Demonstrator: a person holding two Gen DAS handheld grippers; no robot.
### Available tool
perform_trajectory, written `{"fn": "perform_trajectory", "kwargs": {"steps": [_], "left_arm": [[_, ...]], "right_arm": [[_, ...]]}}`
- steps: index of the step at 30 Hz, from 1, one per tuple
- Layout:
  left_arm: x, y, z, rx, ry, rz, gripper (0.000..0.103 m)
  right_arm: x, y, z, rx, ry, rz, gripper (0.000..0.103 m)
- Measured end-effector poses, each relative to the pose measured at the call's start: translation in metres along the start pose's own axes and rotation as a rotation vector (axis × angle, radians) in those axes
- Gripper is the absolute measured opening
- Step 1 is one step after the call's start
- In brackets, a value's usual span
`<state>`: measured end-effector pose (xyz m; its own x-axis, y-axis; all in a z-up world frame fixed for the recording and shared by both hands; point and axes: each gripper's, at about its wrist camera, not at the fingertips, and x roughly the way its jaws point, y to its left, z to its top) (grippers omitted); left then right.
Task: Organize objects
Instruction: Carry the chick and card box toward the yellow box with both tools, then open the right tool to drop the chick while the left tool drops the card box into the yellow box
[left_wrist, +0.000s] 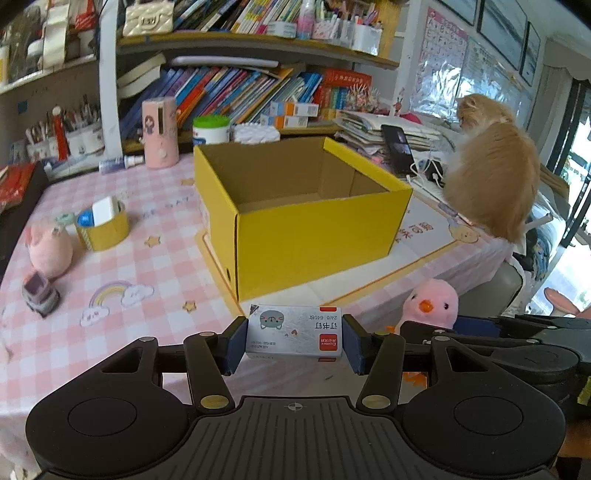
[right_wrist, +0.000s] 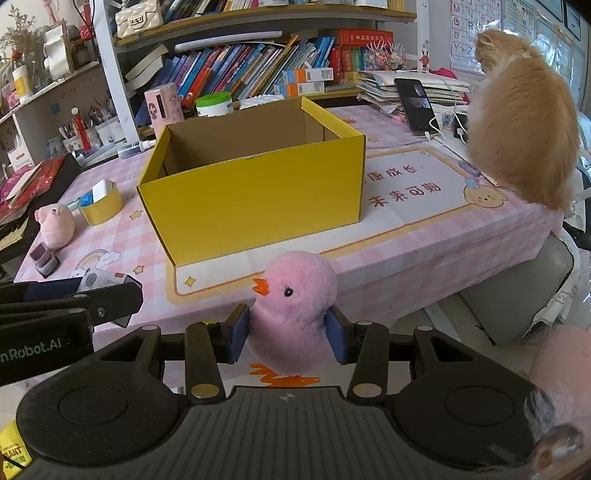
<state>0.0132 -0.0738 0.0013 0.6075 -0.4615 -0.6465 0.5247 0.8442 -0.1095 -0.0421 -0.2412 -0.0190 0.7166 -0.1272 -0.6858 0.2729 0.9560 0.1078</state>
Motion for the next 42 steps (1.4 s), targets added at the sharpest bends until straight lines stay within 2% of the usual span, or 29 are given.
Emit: {"fn": "perform_trajectory", "kwargs": {"steps": [9, 14, 22, 28, 42], "left_arm": [[-0.003, -0.002, 0.035, 0.013, -0.117, 0.000, 0.052], [0.002, -0.002, 0.061, 0.009, -0.185, 0.013, 0.052], [0.032, -0.002, 0.097, -0.007, -0.232, 0.077, 0.052], [0.067, -0.006, 0.115, 0.000, -0.194, 0.130, 0.052], [0.152, -0.026, 0.124, 0.085, -0.018, 0.249, 0.053]], "right_arm": [[0.001, -0.003, 0.032, -0.016, -0.079, 0.020, 0.042], [0.000, -0.006, 0.067, -0.053, -0.159, 0.031, 0.042], [0.017, -0.013, 0.132, -0.119, -0.259, 0.067, 0.042], [0.054, -0.020, 0.171, -0.170, -0.258, 0.101, 0.042], [0.162, -0.012, 0.217, -0.349, -0.066, 0.219, 0.042]]}}
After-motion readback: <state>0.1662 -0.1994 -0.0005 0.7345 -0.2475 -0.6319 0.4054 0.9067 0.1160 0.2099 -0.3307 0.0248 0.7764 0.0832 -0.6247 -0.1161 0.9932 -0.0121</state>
